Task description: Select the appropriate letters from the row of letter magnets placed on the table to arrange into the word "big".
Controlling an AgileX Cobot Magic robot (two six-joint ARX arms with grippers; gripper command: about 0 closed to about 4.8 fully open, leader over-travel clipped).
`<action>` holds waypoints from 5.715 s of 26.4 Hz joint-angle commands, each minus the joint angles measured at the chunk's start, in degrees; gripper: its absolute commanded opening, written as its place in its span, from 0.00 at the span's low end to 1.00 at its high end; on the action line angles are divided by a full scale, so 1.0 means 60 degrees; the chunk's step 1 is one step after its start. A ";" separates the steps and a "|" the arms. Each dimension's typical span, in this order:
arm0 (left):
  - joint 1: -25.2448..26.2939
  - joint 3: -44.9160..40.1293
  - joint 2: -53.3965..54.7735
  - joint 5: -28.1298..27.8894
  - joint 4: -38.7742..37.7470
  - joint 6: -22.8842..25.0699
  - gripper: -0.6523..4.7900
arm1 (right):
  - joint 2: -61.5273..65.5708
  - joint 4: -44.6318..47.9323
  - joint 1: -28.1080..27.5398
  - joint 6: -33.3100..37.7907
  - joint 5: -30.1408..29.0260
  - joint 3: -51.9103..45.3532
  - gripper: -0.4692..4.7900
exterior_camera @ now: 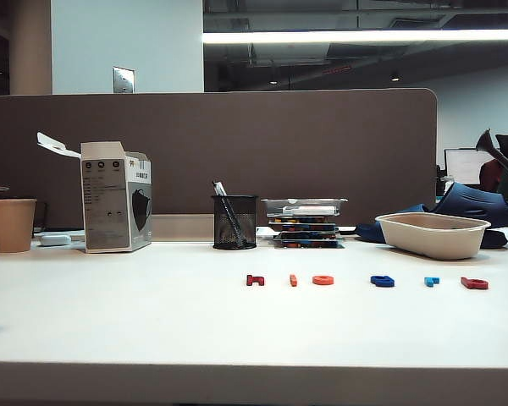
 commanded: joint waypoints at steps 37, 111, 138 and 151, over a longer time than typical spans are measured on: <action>-0.6080 0.0954 0.4146 -0.6349 0.0994 -0.3534 0.11 | -0.0084 0.0179 0.0004 -0.0018 0.0127 -0.0022 0.08; -0.6069 0.0951 0.4149 -0.6324 0.0991 -0.3534 0.11 | 1.6793 -0.5934 0.1956 0.2820 0.0510 1.1704 0.53; -0.6069 0.0951 0.4149 -0.6324 0.0991 -0.3534 0.11 | 1.7569 -0.5985 0.1956 0.2816 0.0678 1.1704 0.53; -0.6069 0.0951 0.4149 -0.6324 0.0991 -0.3534 0.11 | 1.7569 -0.6200 0.1960 0.2816 0.0678 1.1704 0.53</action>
